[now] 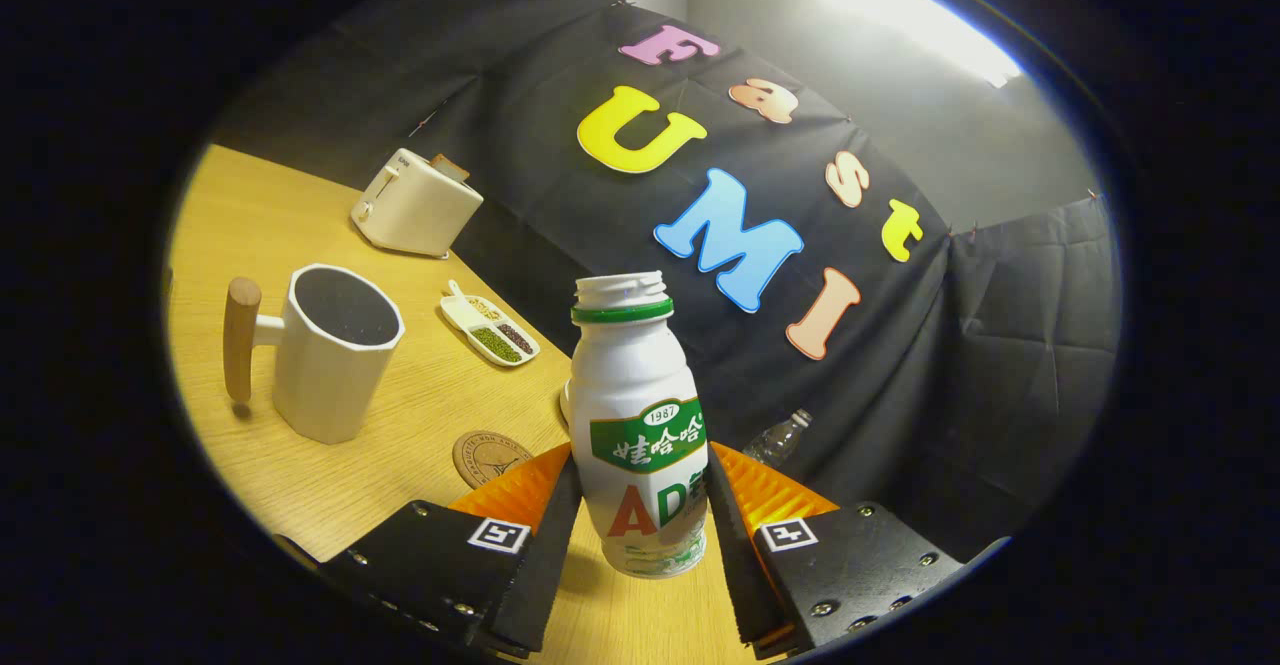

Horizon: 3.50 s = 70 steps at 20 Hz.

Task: Take the bottle from table, then pour the juice into the cup, finally place the bottle on the coaster

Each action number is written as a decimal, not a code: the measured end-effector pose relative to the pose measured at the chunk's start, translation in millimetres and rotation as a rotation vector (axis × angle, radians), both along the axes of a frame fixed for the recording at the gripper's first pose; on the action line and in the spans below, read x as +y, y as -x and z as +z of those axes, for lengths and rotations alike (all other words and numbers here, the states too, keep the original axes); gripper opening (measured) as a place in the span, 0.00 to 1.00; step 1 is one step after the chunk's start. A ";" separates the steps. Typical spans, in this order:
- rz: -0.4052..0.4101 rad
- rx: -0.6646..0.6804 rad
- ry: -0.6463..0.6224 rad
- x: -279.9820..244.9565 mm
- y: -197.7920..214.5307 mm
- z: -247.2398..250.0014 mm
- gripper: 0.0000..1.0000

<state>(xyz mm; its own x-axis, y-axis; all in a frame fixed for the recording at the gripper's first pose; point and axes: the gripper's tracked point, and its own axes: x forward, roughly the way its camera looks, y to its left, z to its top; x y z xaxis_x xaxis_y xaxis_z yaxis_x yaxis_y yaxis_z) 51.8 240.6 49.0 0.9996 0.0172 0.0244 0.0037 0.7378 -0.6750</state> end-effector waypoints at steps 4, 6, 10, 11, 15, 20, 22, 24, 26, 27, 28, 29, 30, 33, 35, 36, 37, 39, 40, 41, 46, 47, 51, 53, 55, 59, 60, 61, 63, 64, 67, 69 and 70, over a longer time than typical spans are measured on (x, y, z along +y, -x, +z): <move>-0.002 -0.026 0.095 13.8 3.7 6.0 0.69; -0.016 -0.042 0.149 17.9 6.1 6.8 0.69; -0.050 -0.059 0.258 24.4 7.4 8.5 0.69; -0.061 -0.065 0.285 26.3 8.5 9.8 0.69; -0.091 -0.089 0.360 34.7 13.1 11.7 0.69; -0.095 -0.095 0.444 48.7 17.8 7.6 0.69; -0.095 -0.105 0.478 53.1 19.0 7.8 0.69; -0.099 -0.126 0.521 58.7 19.2 5.9 0.69; -0.099 -0.143 0.556 64.0 18.2 8.3 0.69; -0.098 -0.148 0.571 66.2 17.6 10.0 0.69; -0.099 -0.156 0.585 66.6 16.5 12.0 0.69; -0.101 -0.166 0.599 67.7 16.9 14.0 0.69; -0.102 -0.175 0.611 68.8 17.9 14.1 0.69; -0.105 -0.189 0.648 69.0 18.1 15.9 0.69; -0.111 -0.196 0.674 66.8 18.0 16.2 0.69; -0.113 -0.199 0.682 66.6 18.6 16.2 0.69; -0.113 -0.200 0.689 66.8 18.7 15.6 0.69; -0.117 -0.209 0.709 66.8 17.6 18.0 0.69; -0.119 -0.217 0.720 65.6 18.0 19.0 0.69; -0.121 -0.223 0.729 65.6 18.1 19.9 0.69; -0.128 -0.236 0.757 63.2 16.5 21.6 0.69; -0.131 -0.242 0.764 61.7 16.4 24.7 0.69; -0.137 -0.252 0.792 59.9 16.7 26.1 0.68; -0.138 -0.260 0.807 60.2 17.6 27.5 0.69; -0.138 -0.266 0.815 60.2 17.1 28.1 0.69; -0.145 -0.287 0.837 60.4 17.2 30.1 0.69; -0.145 -0.290 0.840 60.7 16.6 30.0 0.68; -0.145 -0.291 0.844 61.1 16.0 29.8 0.68; -0.145 -0.295 0.848 61.0 15.5 30.5 0.68; -0.146 -0.297 0.848 60.8 15.7 30.6 0.68; -0.147 -0.304 0.851 60.7 14.8 30.6 0.68; -0.149 -0.309 0.855 61.0 13.2 30.6 0.68; -0.150 -0.313 0.857 60.7 13.1 30.9 0.68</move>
<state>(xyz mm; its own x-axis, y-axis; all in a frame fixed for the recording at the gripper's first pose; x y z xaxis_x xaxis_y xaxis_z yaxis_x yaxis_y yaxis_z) 38.7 301.3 79.9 0.9429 0.0249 0.3321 0.3328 -0.0365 -0.9423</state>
